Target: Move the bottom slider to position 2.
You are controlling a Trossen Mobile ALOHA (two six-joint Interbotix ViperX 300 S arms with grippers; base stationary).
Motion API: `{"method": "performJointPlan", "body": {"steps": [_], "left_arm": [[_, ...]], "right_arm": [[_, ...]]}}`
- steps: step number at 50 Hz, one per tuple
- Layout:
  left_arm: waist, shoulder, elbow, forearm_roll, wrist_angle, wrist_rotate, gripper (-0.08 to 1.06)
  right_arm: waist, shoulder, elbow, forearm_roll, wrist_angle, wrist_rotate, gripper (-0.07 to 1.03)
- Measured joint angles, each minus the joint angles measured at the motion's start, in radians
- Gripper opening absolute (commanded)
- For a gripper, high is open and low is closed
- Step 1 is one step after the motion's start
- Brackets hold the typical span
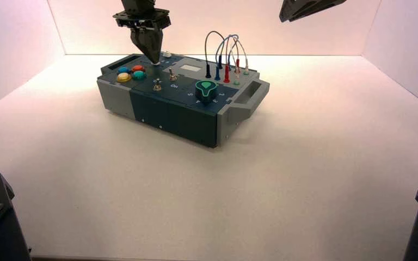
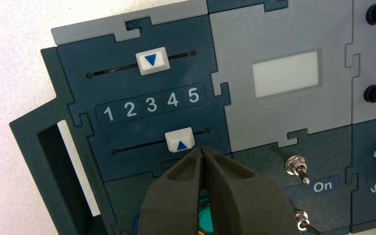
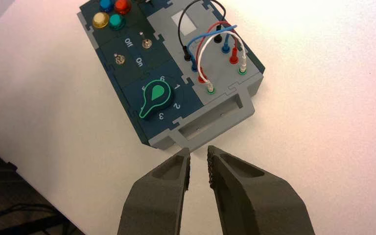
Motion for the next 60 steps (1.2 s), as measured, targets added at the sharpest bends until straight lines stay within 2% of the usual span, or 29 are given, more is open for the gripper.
{"method": "performJointPlan", "body": {"steps": [8, 18, 60], "left_arm": [[-0.002, 0.000, -0.011, -0.006, 0.014, -0.002, -0.03], [-0.002, 0.008, -0.031, -0.008, 0.015, -0.002, -0.03], [0.011, 0.051, -0.072, -0.003, 0.012, -0.002, -0.03]], "right_arm": [[0.026, 0.020, -0.018, 0.000, -0.002, 0.000, 0.22], [0.029, 0.054, -0.044, 0.000, -0.006, 0.002, 0.22], [0.029, 0.077, -0.051, -0.003, -0.018, 0.000, 0.22]]}}
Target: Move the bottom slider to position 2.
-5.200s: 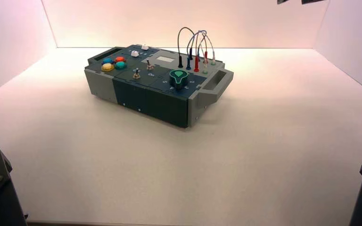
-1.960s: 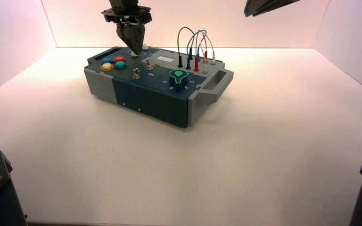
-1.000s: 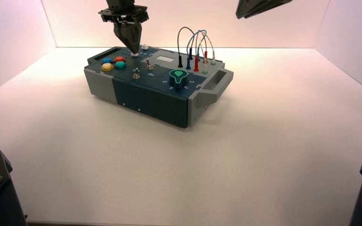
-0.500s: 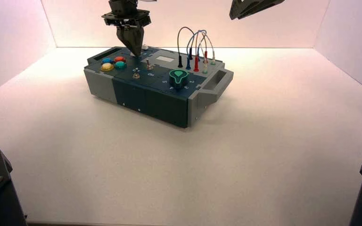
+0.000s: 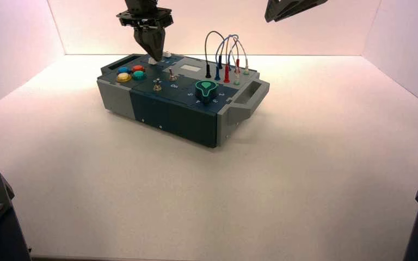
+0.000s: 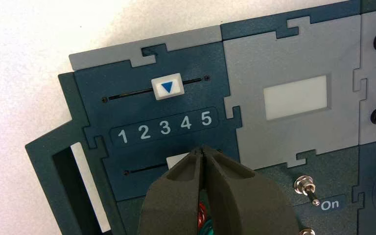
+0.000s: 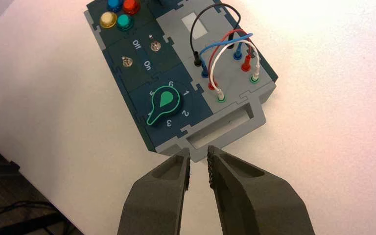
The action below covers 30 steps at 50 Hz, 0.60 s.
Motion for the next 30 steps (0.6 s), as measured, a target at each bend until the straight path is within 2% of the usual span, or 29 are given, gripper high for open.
{"method": "performJointPlan", "body": {"steps": [30], "left_arm": [[0.009, 0.000, -0.006, 0.003, 0.000, 0.002, -0.03]], "right_arm": [[0.002, 0.000, -0.002, -0.005, -0.008, 0.000, 0.22]]}}
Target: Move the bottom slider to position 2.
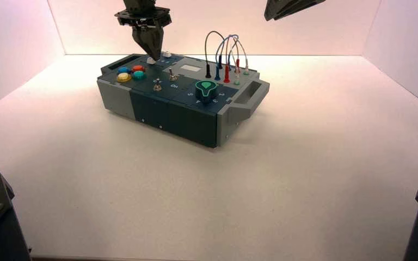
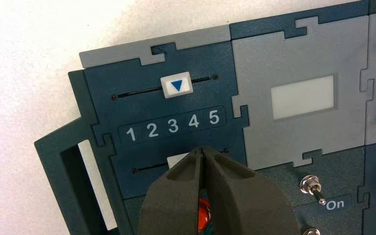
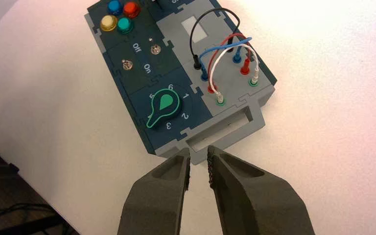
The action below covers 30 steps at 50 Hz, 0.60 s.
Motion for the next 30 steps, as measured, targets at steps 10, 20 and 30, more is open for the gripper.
{"method": "performJointPlan", "body": {"steps": [10, 20, 30], "left_arm": [[0.005, 0.000, 0.000, 0.000, 0.002, 0.000, -0.03], [0.009, 0.002, 0.000, 0.000, 0.000, 0.000, -0.03], [0.011, 0.000, 0.000, 0.002, 0.002, 0.000, -0.03]], "right_arm": [[0.000, 0.002, 0.000, -0.003, -0.006, 0.002, 0.22], [0.000, 0.014, 0.000, -0.009, -0.026, 0.000, 0.22], [0.000, 0.028, -0.002, -0.009, -0.028, 0.000, 0.22]]}}
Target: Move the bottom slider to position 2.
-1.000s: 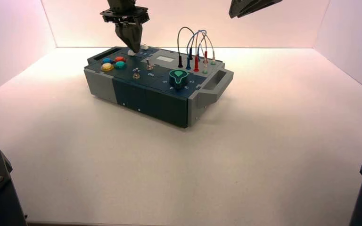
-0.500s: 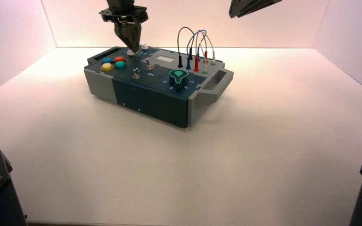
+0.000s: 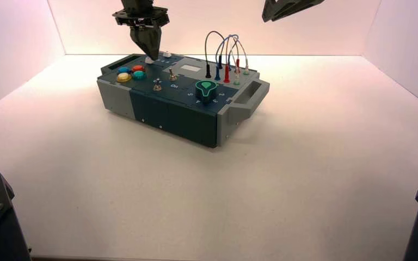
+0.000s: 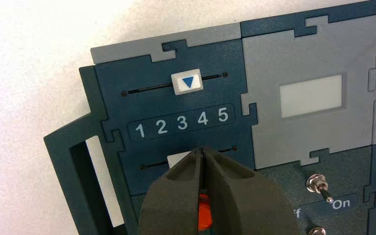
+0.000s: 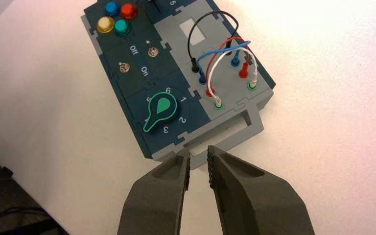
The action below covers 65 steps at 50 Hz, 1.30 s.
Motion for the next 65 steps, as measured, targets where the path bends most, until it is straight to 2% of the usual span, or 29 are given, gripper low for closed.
{"method": "performJointPlan", "body": {"steps": [65], "left_arm": [[0.003, 0.002, -0.002, 0.006, 0.002, 0.000, -0.03]], "right_arm": [[0.000, 0.000, -0.002, -0.014, 0.000, 0.000, 0.22]]}}
